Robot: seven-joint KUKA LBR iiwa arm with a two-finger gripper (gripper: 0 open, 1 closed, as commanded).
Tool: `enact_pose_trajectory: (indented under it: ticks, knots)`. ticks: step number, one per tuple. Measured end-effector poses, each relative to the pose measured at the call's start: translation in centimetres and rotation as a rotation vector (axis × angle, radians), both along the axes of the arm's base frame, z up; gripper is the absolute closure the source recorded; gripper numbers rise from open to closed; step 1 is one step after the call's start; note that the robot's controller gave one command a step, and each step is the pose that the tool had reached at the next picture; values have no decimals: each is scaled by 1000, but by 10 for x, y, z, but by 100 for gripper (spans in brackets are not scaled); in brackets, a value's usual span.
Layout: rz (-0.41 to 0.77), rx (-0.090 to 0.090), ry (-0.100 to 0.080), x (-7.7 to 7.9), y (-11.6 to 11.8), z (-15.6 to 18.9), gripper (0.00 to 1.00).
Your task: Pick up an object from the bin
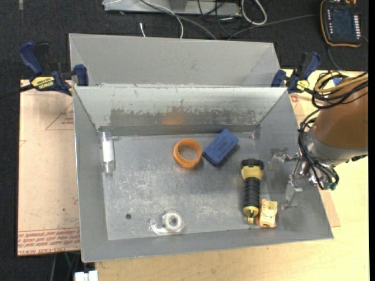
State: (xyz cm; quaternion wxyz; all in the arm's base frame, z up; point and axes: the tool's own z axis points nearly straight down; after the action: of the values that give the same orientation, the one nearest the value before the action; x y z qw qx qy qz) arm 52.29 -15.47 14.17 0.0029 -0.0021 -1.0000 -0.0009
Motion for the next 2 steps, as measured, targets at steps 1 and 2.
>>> enact_pose_trajectory:
  ticks: [1, 2]
  knots:
    - [5, -1, -7, 2, 1, 5, 0]
    - [581, -5, -14, 1, 14, -61, 0]
